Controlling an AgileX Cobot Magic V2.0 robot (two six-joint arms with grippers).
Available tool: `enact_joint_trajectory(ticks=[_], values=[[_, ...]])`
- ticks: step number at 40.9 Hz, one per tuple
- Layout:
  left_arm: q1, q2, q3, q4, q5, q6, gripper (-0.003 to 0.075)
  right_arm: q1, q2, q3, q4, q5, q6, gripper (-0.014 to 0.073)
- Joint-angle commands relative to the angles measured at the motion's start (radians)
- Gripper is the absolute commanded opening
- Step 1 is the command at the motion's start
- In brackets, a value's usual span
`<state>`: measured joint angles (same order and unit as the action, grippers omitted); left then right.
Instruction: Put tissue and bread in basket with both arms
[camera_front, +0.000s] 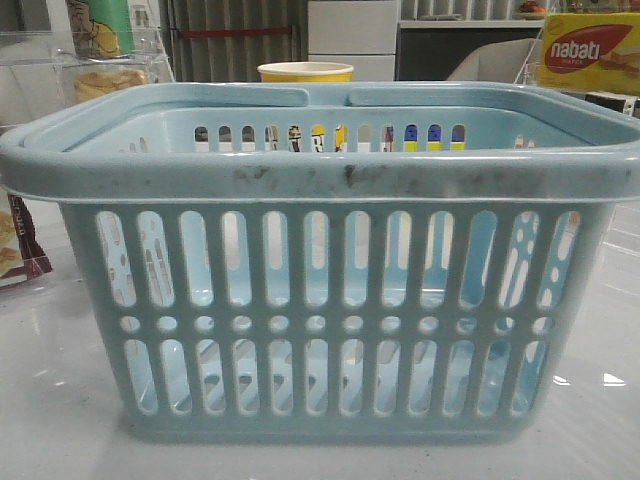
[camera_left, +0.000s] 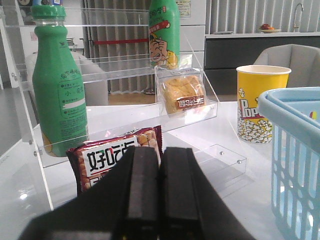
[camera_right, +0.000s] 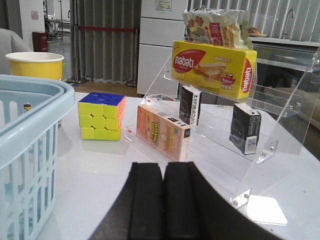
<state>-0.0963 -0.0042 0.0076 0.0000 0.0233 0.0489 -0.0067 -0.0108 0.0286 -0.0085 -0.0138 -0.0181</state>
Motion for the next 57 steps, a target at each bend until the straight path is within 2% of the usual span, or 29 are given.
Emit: enact_joint_trajectory(ticks=[1, 32, 40, 45, 50, 57], values=[[0.000, -0.017, 0.005, -0.006, -0.084, -0.007, 0.0093, -0.006, -0.019, -0.005, 0.001, -0.095, -0.005, 0.0059], [0.000, -0.017, 0.005, -0.006, -0.084, -0.007, 0.0093, -0.006, -0.019, -0.006, 0.001, -0.120, -0.005, 0.0059], [0.000, -0.017, -0.004, -0.006, -0.133, -0.007, 0.0093, -0.006, -0.019, -0.027, 0.009, -0.111, -0.004, 0.0059], [0.000, -0.017, -0.089, -0.006, -0.127, -0.007, 0.0093, -0.006, -0.019, -0.111, 0.026, -0.039, -0.004, 0.0059], [0.000, -0.009, -0.220, -0.006, -0.095, -0.007, 0.0093, -0.006, -0.016, -0.249, 0.029, 0.095, -0.004, 0.0059], [0.000, 0.071, -0.444, -0.006, 0.065, -0.007, 0.0093, -0.006, 0.059, -0.446, 0.029, 0.249, -0.004, 0.0059]])
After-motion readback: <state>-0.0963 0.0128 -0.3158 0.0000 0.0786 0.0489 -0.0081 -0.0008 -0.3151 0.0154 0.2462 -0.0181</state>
